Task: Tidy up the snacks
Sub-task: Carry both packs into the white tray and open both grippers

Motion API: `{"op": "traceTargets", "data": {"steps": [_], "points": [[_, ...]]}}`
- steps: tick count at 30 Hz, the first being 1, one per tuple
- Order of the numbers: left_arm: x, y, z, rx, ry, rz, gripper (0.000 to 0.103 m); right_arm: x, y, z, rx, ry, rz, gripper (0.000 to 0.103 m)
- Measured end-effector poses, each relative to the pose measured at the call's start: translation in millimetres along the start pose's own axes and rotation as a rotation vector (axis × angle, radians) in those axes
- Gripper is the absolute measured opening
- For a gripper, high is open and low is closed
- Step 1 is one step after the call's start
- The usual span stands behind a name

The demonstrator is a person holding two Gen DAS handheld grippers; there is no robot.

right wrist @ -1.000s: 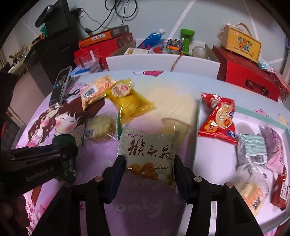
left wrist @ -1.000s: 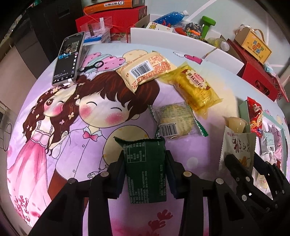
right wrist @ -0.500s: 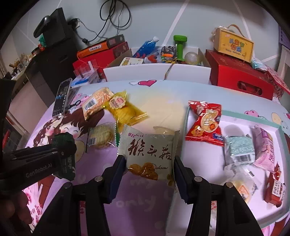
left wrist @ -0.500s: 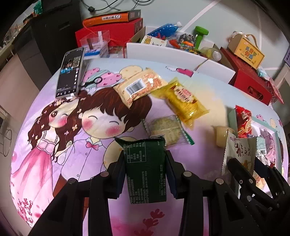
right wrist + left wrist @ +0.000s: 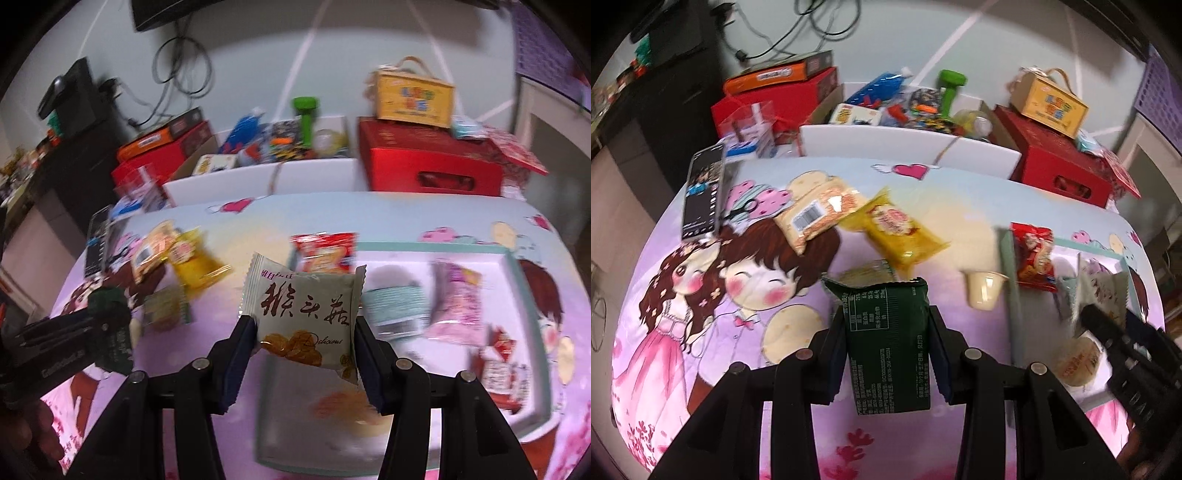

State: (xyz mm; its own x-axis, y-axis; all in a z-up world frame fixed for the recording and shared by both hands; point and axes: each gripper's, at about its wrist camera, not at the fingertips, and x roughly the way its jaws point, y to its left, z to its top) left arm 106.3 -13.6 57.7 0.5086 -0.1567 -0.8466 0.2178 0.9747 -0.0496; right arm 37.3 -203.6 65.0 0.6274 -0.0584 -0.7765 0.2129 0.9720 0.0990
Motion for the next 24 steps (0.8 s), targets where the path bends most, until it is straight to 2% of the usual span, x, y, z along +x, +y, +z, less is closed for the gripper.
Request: {"op": "traceTargets", "data": {"steps": [14,18,24], "points": [[-7.9,-100.1,-1.4,0.221,-0.052,-0.135,0.042,-42.6,-113.7,-5.0,0.204,-0.044,-0.154,0.057],[-0.7,-125.4,0.0,0.272,-0.069,-0.172,0.042,-36.2,-128.7,-6.8,0.246,-0.028,-0.147,0.057],[24.8,-151.1,-7.6,0.328,-0.026,-0.200,0.042,-10.3,-130.5,-11.8,0.255,0.036,-0.116,0.057]]}}
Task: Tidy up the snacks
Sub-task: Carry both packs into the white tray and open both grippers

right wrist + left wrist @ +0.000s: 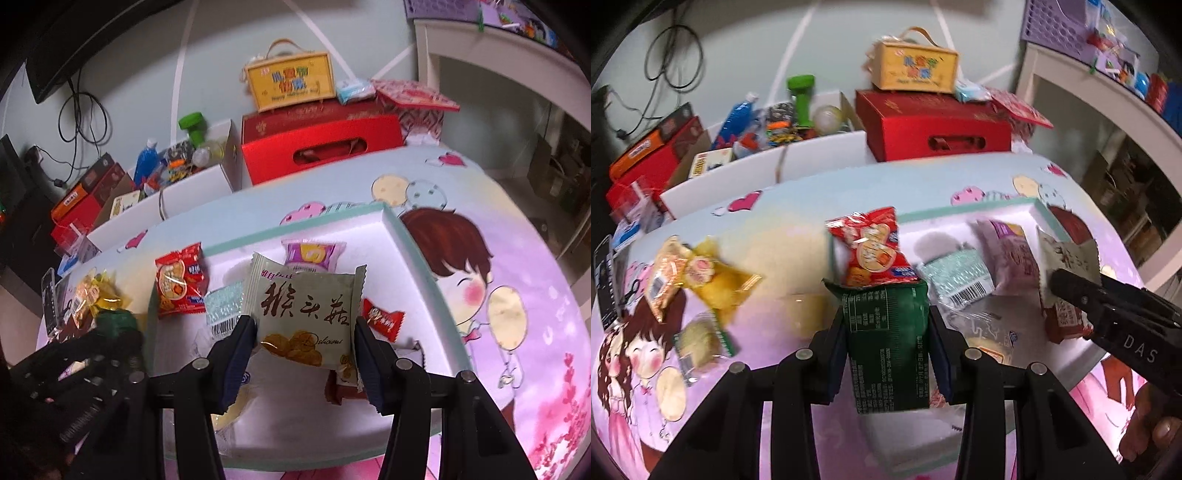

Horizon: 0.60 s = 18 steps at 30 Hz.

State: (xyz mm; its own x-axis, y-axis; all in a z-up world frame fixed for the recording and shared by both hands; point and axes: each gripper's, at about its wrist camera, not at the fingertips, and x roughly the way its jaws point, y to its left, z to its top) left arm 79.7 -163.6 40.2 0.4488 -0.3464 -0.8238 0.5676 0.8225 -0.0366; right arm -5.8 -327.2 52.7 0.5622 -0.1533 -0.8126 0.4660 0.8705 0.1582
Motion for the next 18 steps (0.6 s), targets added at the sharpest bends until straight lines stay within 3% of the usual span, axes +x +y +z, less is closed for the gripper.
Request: {"op": "traceTargets", "data": {"steps": [11,13,15,18], "points": [[14.6,-15.5,-1.4,0.022,-0.004,-0.038,0.042,16.1,2.7,-6.5,-0.001,0.067,-0.010,0.058],[13.4,-12.0,-1.2,0.005,0.002,-0.055,0.049,16.2,2.8,-6.3,-0.003,0.070,-0.013,0.059],[11.1,-10.2,-0.4,-0.010,0.003,-0.065,0.066,15.9,3.2,-6.3,-0.005,0.072,-0.017,0.059],[4.9,-8.0,1.7,-0.017,-0.005,-0.064,0.066,16.5,3.8,-5.9,-0.005,0.077,-0.022,0.060]]}}
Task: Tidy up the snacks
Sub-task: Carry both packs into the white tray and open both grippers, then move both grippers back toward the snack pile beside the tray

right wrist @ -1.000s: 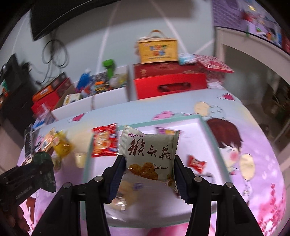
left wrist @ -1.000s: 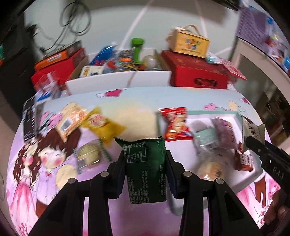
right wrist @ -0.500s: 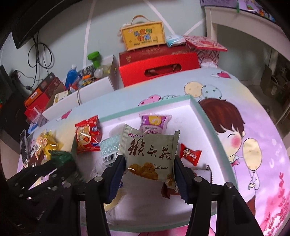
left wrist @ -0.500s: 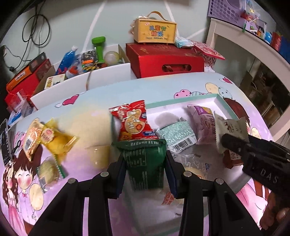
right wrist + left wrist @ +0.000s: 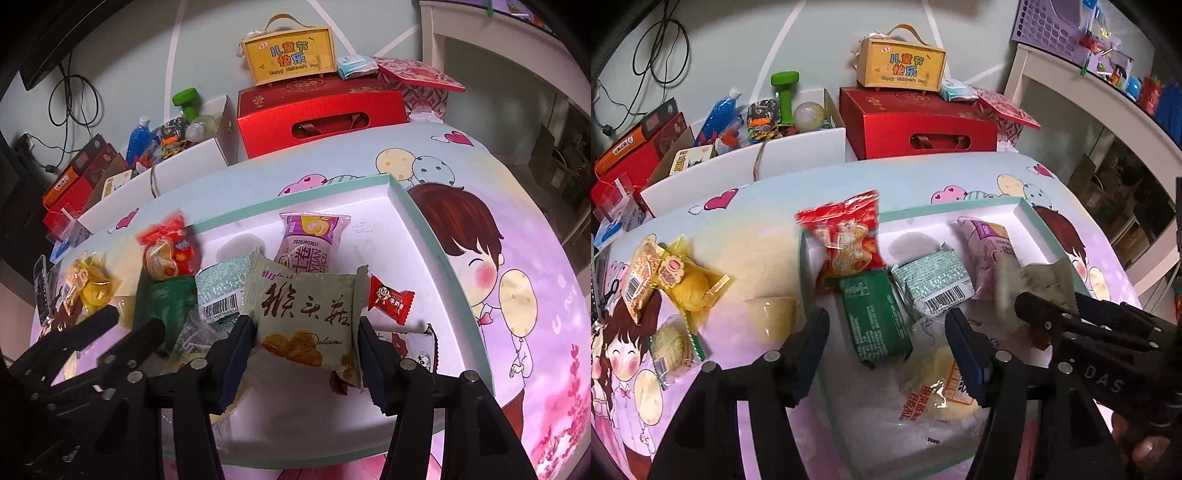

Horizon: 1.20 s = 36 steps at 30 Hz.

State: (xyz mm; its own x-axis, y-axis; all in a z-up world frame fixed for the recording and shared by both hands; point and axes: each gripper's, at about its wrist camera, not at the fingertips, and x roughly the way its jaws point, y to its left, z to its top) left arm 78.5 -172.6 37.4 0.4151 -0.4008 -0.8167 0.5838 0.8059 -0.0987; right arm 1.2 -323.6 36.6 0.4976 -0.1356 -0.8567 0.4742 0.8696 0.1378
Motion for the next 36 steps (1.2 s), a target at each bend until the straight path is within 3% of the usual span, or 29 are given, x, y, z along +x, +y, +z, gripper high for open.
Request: {"op": "traceTargets", "data": {"steps": [4,9,12,15,17,23,28,36], "points": [[-5.9,8.0,1.2,-0.021,0.003,0.019,0.067,-1.2,0.8,0.5,-0.001,-0.003,-0.002,0.068],[-8.1,23.1,1.4,-0.064,0.009,0.053,0.074,-0.1,3.6,0.5,-0.014,0.003,-0.015,0.070],[-5.8,33.3,0.4,-0.096,0.021,0.064,0.077,1.3,4.9,0.5,-0.018,0.005,-0.016,0.085],[-3.8,40.9,-1.6,-0.108,0.023,0.097,0.092,0.9,7.2,0.5,-0.035,-0.005,-0.022,0.094],[-2.8,46.0,-3.1,-0.113,0.018,0.141,0.092,0.5,9.5,0.1,-0.047,-0.014,-0.021,0.102],[-1.4,61.6,-7.6,-0.181,0.027,0.130,0.094,-2.0,17.4,-0.5,-0.088,-0.042,-0.023,0.103],[-2.8,64.0,-9.5,-0.165,0.011,0.161,0.094,-3.2,20.6,0.0,-0.098,-0.056,-0.021,0.103],[-2.7,69.2,-11.8,-0.186,0.017,0.152,0.095,-6.0,25.4,-0.6,-0.115,-0.080,-0.008,0.103]]}}
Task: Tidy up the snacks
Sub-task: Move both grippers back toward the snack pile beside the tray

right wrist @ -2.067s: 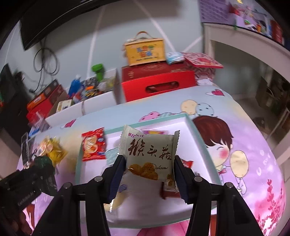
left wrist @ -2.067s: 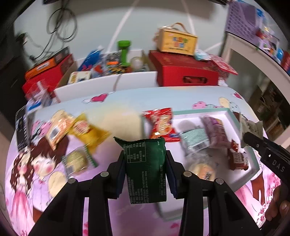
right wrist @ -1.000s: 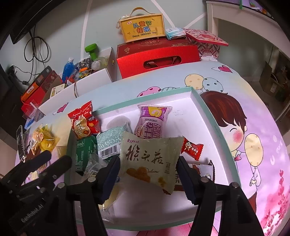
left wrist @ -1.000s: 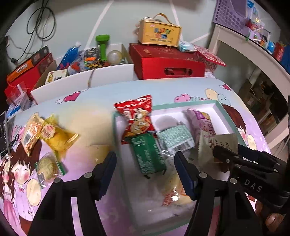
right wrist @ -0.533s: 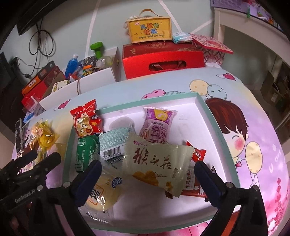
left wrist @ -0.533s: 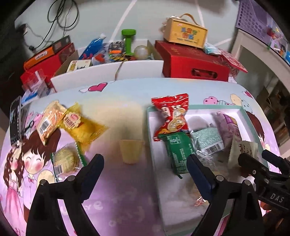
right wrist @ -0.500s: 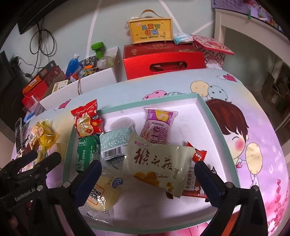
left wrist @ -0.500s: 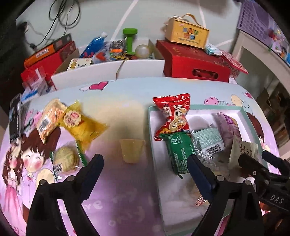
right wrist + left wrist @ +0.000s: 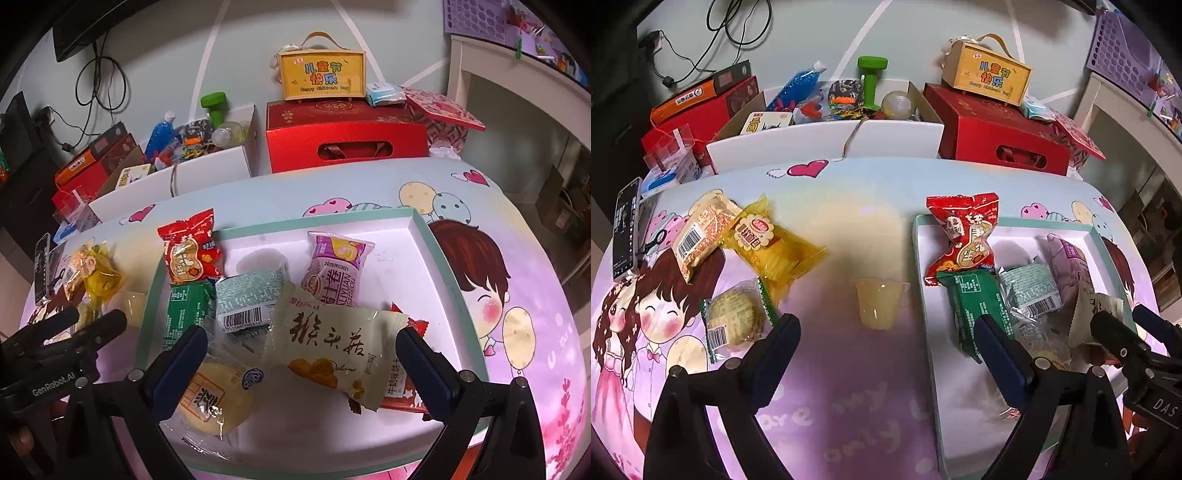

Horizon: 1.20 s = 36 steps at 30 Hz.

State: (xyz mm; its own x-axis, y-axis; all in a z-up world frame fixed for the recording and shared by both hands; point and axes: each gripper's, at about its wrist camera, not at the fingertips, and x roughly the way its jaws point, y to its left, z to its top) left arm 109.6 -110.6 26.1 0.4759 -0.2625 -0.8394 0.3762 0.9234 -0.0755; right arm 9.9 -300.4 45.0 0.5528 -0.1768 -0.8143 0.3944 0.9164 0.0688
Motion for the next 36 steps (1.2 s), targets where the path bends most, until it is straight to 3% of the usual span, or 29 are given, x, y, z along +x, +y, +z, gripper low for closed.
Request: {"op": "traceTargets", "data": {"steps": [10,18,26,31,36], "points": [[-5.3,13.8,-1.6,-0.003,0.011,0.025,0.095,-6.3,5.6,2.3,0.001,-0.022,0.023,0.103],[-15.5,50.3,-6.9,-0.032,0.019,0.113,0.095,-6.2,35.1,0.2,-0.035,-0.021,0.101,0.103],[-31.5,126.5,-23.0,-0.188,0.030,0.251,0.095,2.1,93.1,-11.5,-0.131,0.014,0.199,0.103],[-42.0,160.4,-32.8,-0.287,0.024,0.265,0.095,6.6,123.0,-17.3,-0.167,0.031,0.257,0.103],[-46.5,175.3,-34.8,-0.352,0.003,0.228,0.095,9.6,142.9,-22.6,-0.196,0.037,0.300,0.103]]}}
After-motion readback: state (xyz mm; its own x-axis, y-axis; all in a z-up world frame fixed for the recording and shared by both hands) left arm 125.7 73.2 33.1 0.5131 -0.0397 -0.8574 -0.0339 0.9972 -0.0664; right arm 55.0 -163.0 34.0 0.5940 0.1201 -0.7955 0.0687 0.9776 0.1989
